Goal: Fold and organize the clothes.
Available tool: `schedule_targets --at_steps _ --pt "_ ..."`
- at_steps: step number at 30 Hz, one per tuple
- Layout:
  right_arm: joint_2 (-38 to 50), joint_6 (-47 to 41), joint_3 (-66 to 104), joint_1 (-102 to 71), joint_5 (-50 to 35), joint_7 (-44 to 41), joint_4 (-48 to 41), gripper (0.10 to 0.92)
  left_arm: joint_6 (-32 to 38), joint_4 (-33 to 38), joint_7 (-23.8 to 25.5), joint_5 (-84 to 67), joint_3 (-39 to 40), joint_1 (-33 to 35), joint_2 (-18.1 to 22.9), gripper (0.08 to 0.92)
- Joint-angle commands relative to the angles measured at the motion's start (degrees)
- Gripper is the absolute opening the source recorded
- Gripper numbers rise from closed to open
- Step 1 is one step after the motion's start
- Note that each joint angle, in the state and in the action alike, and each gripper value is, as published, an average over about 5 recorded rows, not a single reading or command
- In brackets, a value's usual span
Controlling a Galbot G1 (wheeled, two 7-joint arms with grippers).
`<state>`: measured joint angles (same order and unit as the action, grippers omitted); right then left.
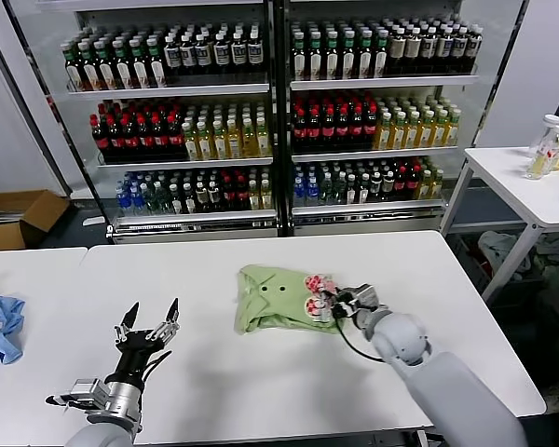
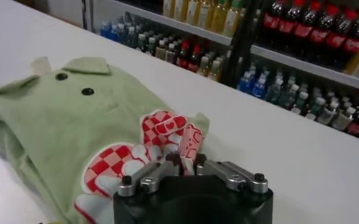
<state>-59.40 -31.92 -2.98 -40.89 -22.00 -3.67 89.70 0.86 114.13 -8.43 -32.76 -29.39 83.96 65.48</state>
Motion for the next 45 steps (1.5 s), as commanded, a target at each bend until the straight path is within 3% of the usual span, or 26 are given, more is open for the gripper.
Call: schedule_targets --at_steps 1,9,15,20,45 --pt "3.9 14.5 8.5 -4.2 3.4 0.3 2.6 0.287 -0.1 0.8 0.0 3.7 0.5 0.3 0.8 0.823" --pt "4.9 26.5 18.3 -25.0 1.7 9.5 17.6 0.503 0.2 3.0 0.1 7.4 0.4 2.6 2.8 0.823" --pt "0.5 25.8 31.2 -42.1 1.8 8.9 28.4 0.677 -1.7 4.9 0.2 12.5 0.3 4.8 4.1 0.822" --pt "-4.0 26.6 38.0 -51.6 2.2 6.5 31.9 0.799 -2.6 7.4 1.3 15.5 0.7 7.0 4.4 0.823" --pt "-8.9 28.1 36.6 -54.5 9.3 7.0 33.4 0.823 -6.7 11.6 1.6 18.9 0.6 10.2 4.5 0.823"
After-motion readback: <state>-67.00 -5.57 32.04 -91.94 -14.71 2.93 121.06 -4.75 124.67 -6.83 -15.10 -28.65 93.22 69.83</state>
